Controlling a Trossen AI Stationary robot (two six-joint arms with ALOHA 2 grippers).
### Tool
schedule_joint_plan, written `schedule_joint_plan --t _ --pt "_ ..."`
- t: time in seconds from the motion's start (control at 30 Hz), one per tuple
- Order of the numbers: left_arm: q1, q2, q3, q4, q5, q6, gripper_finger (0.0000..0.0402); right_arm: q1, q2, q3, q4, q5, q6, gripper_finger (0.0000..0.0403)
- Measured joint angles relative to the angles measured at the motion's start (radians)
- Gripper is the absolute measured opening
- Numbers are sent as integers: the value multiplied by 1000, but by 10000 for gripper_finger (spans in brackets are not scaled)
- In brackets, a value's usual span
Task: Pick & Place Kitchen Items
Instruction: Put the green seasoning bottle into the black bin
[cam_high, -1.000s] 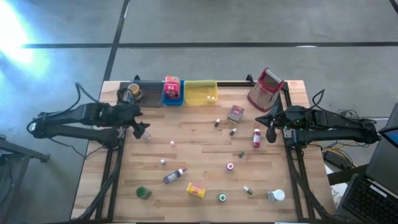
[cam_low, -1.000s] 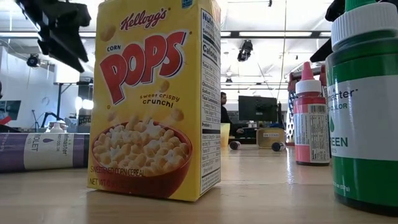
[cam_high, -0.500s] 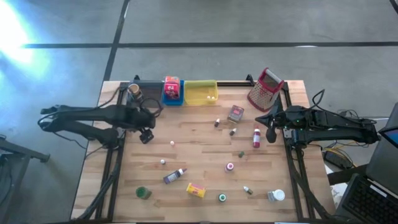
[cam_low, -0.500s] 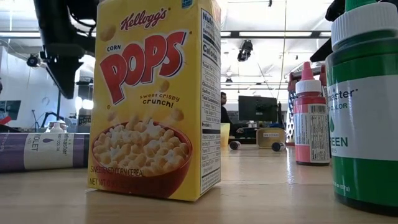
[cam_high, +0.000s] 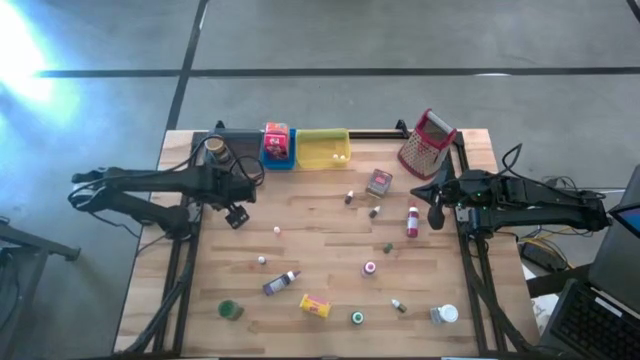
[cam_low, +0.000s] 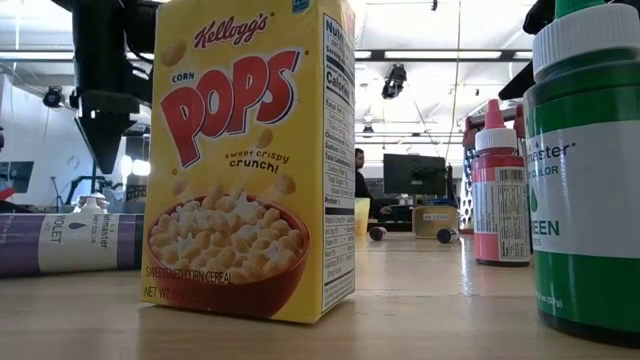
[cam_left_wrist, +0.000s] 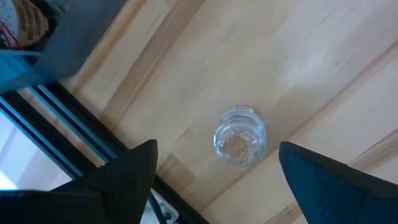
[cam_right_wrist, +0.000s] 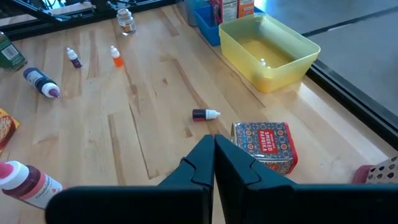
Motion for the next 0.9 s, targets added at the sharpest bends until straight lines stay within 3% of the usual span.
schedule_joint_plan --t 0.4,0.73,0.9 --pt "118 -3 -73 42 64 90 339 0 -1 0 0 0 0 8" --pt "126 -4 -107 50 221 178 339 0 -1 0 0 0 0 8" --pt "125 -10 -98 32 226 251 339 1 0 0 0 0 0 8"
